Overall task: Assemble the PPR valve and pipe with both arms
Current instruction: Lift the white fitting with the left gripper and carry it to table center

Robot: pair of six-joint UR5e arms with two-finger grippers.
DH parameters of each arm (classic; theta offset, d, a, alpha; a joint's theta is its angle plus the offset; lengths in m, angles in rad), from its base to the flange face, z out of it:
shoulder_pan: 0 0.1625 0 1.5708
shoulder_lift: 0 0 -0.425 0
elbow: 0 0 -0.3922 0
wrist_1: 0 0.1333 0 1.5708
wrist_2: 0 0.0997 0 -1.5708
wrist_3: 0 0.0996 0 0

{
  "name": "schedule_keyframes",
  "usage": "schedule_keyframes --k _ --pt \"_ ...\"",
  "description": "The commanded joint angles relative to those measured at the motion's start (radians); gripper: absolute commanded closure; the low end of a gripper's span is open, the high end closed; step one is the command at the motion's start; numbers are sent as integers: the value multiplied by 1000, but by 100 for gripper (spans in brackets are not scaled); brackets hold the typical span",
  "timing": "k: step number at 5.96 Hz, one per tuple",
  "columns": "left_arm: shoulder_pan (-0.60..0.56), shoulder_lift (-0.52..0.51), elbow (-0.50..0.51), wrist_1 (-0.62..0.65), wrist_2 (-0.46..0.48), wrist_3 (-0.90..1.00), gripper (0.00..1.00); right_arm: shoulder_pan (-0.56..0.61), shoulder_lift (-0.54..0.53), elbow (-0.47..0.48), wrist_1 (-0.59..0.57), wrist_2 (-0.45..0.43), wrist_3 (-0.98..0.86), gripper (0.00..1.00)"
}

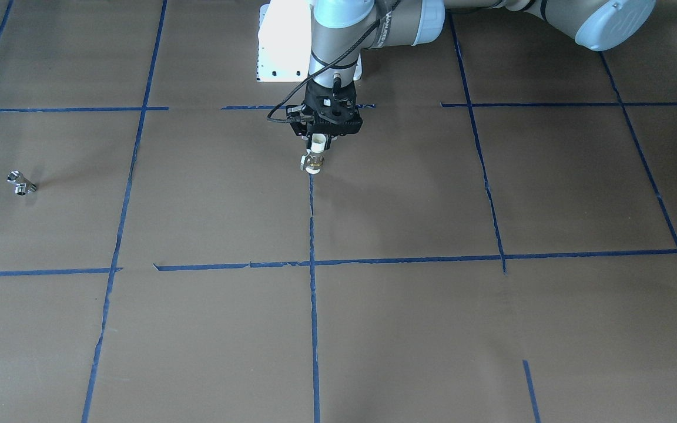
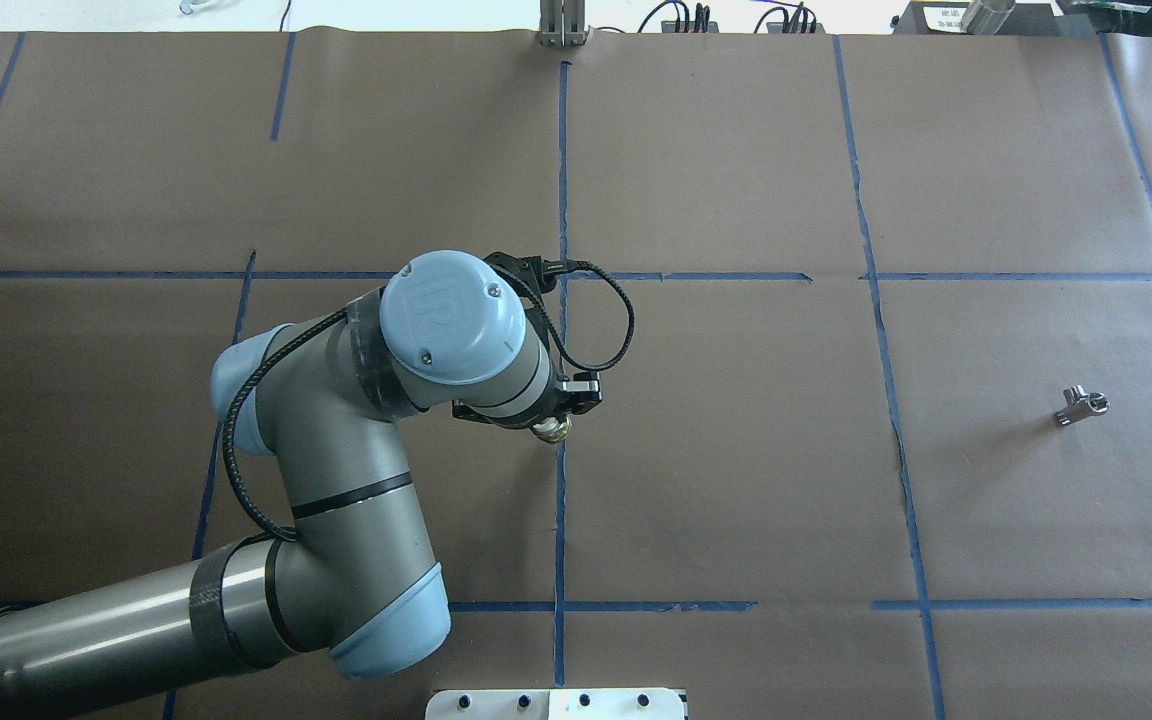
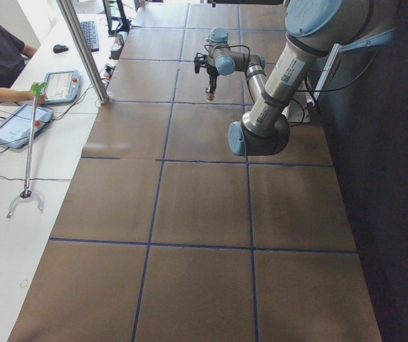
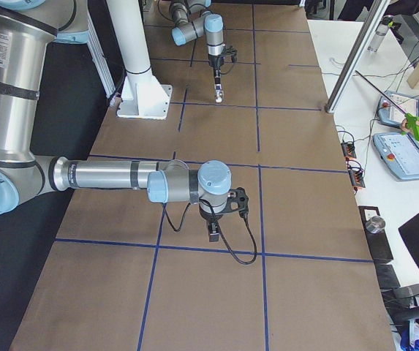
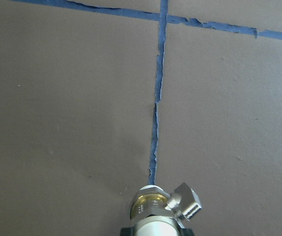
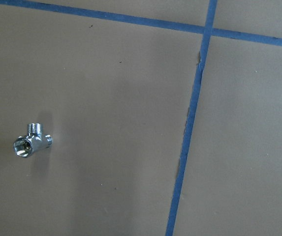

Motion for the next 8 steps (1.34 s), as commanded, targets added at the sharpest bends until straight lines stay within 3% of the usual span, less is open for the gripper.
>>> schedule_keyframes --k 1,4,6,7,8 --pt "4 -42 62 5 19 -1 100 -1 0 0 0 1 0 0" --pt "5 -48 87 -3 25 1 100 -1 0 0 0 0 0 0" --pt "4 -40 87 -9 24 1 94 -2 0 -2 0 0 -1 0" --pt "4 -40 87 -11 24 1 87 -4 0 -5 0 0 -1 0" --pt "4 -42 87 -12 24 1 62 -4 0 -5 0 0 -1 0"
